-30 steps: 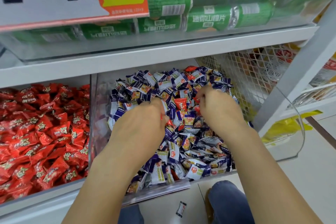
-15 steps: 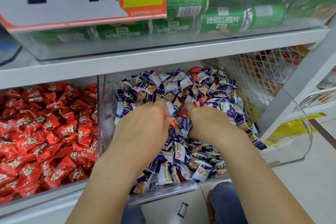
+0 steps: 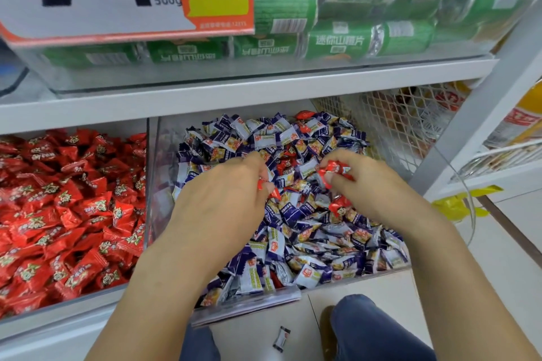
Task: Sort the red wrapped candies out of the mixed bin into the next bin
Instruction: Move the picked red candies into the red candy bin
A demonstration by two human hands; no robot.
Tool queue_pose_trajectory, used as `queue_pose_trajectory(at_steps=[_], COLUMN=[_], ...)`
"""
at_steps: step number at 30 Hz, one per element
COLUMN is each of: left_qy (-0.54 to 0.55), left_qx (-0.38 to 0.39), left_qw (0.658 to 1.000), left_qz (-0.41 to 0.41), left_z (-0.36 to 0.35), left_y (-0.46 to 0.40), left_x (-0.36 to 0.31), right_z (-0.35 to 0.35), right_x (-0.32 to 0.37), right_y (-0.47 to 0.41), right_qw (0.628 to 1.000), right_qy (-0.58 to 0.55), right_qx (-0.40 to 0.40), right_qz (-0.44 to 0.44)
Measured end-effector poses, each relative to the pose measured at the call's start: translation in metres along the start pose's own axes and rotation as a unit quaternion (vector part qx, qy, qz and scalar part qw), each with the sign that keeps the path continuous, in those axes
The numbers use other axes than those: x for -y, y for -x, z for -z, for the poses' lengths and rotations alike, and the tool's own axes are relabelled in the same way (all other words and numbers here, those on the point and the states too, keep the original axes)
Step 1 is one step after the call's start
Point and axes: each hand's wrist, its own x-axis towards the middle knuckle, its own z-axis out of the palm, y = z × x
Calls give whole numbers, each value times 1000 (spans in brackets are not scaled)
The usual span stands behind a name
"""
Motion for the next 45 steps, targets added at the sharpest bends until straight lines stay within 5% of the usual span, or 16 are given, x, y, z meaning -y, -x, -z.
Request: queue_pose_trajectory(at_steps=[7, 14, 21, 26, 32, 40, 45], left_qy=[16, 157, 166, 187, 193, 184, 176], left_qx=[-31, -101, -232, -223, -226, -245, -155], left_qw=[999, 982, 942, 931, 925, 923, 963], left_qz=[-10, 15, 178, 220, 238, 234, 134], left_z=[9, 59, 54, 59, 63, 72, 42], left_y=[6, 55, 76, 86, 81, 76, 63], left_x=[3, 53, 137, 172, 190, 174, 109], right_z=[13, 0, -33, -70, -77, -41, -28], right_x=[-13, 56, 154, 203, 215, 145, 75], right_y=[18, 36, 54, 34, 20, 28, 25], right_qw=[991, 967, 926, 936, 934, 962, 992], right_qy=[-117, -204, -284, -213, -3, -133, -43], right_qx=[-60, -35, 20, -26, 17, -1, -2], right_qz=[30, 145, 249, 278, 358, 238, 115])
